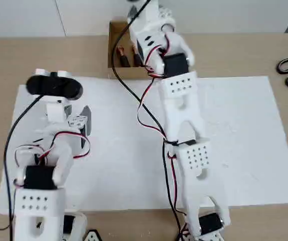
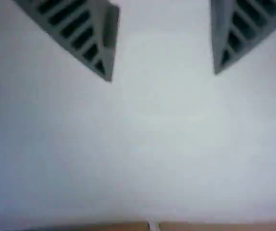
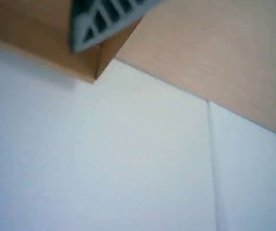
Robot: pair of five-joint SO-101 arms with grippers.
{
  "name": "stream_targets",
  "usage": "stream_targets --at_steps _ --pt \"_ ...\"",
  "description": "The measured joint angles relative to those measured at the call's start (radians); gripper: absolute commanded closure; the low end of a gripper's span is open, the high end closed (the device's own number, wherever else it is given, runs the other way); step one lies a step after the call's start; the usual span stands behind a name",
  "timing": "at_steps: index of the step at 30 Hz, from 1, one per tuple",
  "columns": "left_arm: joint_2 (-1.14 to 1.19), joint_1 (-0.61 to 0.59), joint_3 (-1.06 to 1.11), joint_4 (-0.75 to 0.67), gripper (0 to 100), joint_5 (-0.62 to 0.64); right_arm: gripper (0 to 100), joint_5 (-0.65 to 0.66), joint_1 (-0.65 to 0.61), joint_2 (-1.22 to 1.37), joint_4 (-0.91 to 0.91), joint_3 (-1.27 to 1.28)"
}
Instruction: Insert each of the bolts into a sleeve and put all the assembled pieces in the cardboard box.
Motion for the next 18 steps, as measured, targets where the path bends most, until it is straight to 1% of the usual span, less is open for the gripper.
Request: stream_targets --at_steps 9,14,18 --pt "-0.253 0.0 0.003 0.083 87 0.0 85.7 0.0 -0.002 -0.482 0.565 -0.011" --pt "-0.393 0.0 0.118 0.083 87 0.0 85.8 0.0 0.041 -0.73 0.618 -0.018" --pt "-0.503 0.0 0.241 0.028 87 0.0 85.8 0.0 0.094 -0.933 0.626 0.064"
